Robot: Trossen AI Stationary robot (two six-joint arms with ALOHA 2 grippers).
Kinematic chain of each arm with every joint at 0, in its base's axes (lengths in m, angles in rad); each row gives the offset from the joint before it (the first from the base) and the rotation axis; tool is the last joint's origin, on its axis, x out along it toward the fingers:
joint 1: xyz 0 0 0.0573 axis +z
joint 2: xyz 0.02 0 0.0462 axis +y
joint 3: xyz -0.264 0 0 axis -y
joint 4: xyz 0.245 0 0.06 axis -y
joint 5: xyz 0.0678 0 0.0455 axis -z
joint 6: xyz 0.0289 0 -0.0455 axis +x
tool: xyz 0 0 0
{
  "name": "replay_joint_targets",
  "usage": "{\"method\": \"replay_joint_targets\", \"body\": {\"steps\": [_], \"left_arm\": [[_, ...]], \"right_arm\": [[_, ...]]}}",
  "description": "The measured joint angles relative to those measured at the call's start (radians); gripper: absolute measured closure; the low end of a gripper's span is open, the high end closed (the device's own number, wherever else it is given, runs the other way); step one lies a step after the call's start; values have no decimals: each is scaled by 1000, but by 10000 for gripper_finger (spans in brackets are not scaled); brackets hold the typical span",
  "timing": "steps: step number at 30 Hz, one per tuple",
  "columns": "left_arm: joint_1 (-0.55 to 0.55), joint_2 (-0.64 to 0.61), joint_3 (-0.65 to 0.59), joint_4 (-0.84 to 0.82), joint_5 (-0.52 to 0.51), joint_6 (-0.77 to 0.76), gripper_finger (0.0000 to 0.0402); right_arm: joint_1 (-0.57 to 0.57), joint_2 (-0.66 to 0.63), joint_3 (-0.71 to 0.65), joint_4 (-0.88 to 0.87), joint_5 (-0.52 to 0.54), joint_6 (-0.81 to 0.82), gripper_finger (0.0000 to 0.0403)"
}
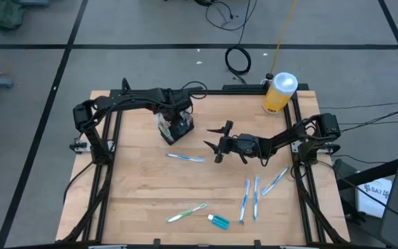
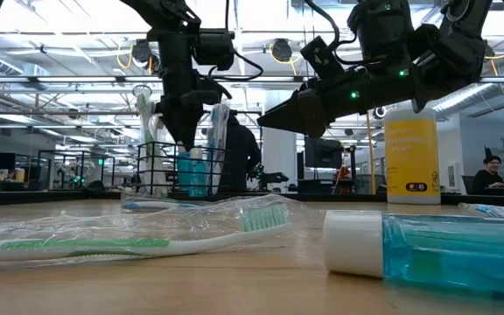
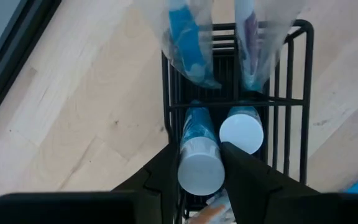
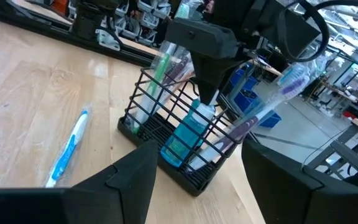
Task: Pick & Place toothbrushing station
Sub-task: Put the mouthwash into the black wire organizer
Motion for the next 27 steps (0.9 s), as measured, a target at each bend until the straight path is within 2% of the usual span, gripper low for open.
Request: {"method": "replay_joint_targets", "body": {"steps": [17,27], "left_arm": [[-8,0,1,3,14,41,288],[-40,6,45,-11,18,93,287]], "right_arm": [[0,0,0,-7,0,-8,175],[0,0,0,-7,0,-7,175]]}}
